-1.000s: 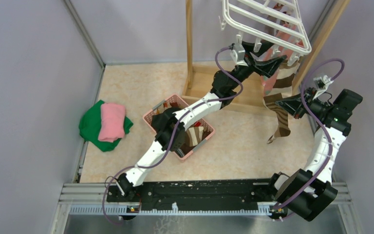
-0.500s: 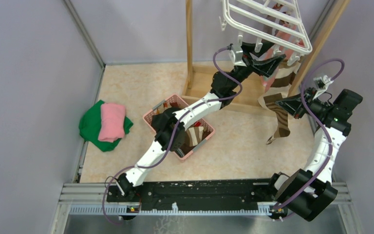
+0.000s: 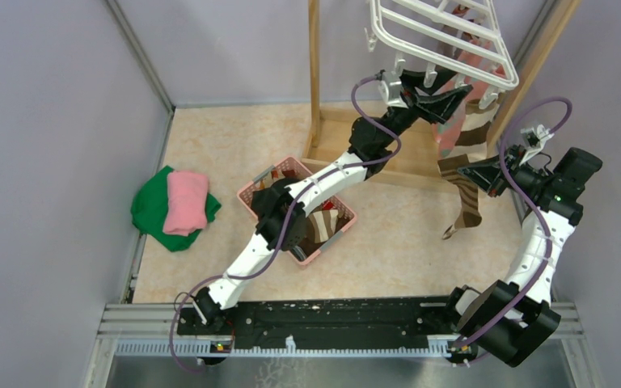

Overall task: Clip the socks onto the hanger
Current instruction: Open the clamp at the hanger.

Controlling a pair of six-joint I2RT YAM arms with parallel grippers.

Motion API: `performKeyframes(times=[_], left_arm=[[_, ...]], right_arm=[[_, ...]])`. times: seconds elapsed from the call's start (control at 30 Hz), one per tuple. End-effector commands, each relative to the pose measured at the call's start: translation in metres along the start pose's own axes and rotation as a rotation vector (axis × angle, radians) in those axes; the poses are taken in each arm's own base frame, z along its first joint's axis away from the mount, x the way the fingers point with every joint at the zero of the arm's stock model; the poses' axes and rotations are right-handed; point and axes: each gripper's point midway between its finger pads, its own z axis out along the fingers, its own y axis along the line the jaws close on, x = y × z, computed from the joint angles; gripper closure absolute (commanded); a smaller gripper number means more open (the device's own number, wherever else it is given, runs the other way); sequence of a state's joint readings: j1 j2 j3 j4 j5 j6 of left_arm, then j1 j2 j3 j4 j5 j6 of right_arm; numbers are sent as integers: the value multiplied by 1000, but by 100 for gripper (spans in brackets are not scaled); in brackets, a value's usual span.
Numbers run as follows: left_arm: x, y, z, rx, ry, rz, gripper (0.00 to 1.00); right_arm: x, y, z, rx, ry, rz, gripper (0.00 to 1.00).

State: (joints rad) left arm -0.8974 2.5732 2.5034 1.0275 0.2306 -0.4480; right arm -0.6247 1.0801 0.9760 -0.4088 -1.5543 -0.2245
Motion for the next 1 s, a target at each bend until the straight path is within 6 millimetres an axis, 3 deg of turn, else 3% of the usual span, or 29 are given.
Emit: performKeyframes(times=[0.0, 0.1, 0.3, 0.63, 0.97], left_arm=[[-62, -25, 24, 60, -100, 15, 37], [-61, -25, 24, 62, -96, 15, 44], [-60, -26, 24, 63, -91, 9, 68], [-65, -28, 26, 69, -95, -8, 85], [-68, -25, 26, 52, -98, -30, 91]], right_arm=[[-16, 23, -1, -95, -21, -88, 100], [-17, 23, -1, -94, -21, -89, 100], [-16, 23, -1, -95, -21, -89, 100], [-25, 19, 3, -108, -30, -63, 100], [-56, 17, 23, -150, -56, -41, 100]])
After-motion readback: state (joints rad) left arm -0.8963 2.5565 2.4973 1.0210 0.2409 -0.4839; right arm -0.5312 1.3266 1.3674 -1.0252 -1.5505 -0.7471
